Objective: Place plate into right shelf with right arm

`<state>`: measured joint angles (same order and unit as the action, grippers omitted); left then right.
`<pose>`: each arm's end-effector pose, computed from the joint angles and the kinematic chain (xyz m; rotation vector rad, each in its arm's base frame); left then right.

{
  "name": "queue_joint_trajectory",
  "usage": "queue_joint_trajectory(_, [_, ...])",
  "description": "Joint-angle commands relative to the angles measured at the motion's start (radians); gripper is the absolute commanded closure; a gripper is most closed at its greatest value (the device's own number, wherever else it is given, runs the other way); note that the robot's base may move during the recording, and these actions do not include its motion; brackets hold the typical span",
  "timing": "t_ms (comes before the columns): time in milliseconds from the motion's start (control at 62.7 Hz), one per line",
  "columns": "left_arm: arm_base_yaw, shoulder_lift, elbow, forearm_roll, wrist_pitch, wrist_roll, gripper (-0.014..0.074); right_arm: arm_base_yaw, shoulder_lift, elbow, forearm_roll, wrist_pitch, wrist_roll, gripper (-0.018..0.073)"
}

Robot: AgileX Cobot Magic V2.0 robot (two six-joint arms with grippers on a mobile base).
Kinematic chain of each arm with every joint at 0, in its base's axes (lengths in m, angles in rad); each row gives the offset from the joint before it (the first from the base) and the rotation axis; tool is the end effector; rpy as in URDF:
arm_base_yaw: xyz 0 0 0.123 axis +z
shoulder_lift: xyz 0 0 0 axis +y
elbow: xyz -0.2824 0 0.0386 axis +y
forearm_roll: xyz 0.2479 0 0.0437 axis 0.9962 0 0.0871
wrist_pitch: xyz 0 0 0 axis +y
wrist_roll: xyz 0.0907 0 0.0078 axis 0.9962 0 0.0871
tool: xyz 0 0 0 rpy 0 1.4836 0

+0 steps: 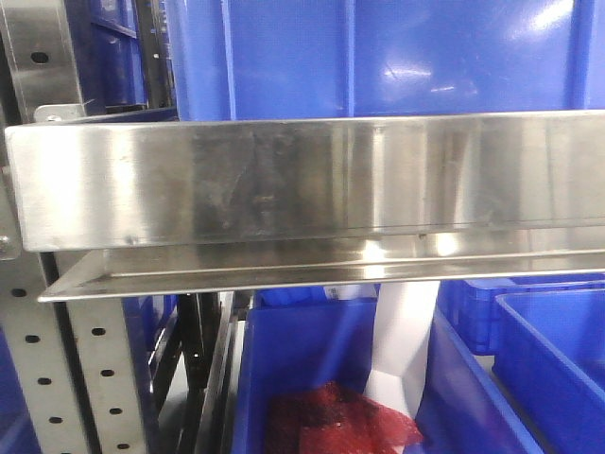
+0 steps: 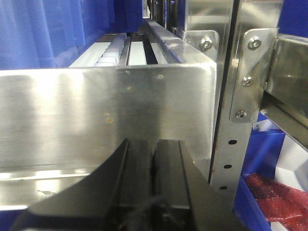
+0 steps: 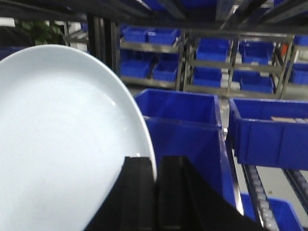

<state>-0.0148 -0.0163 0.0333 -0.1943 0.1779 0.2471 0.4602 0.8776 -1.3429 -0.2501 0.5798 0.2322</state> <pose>0.0560 -0.0040 0.1869 0.0849 1.6730 0.0023 0.1321 0.0517 0.5139 -0.2410 1.5716 0.2687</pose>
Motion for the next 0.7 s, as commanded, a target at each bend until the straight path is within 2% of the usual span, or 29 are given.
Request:
queue_joint_trajectory(0, [-0.005,-0.011,0.007,-0.008,-0.083,-0.003,0.0643,-0.003,0.104,-0.106,-0.034,-0.033,0.002,0.0521])
queue_joint_trajectory(112, [-0.005,-0.011,0.007,-0.008,-0.083,-0.003,0.0643,-0.009,0.217,-0.185,-0.072,-0.013,0.002,0.0521])
queue_joint_trajectory(287, [-0.005,-0.011,0.007,-0.008,-0.083,-0.003,0.0643,-0.062,0.368,-0.279,-0.073,-0.011,0.002,0.0521])
queue_joint_trajectory(478, [-0.005,-0.011,0.007,-0.008,-0.083,-0.003,0.0643,-0.114,0.519,-0.312,-0.073,-0.018,0.002,0.0521])
queue_joint_trajectory(686, [-0.005,-0.011,0.007,-0.008,-0.083,-0.003,0.0643,-0.117,0.645,-0.312,-0.073,-0.017,0.002,0.0517])
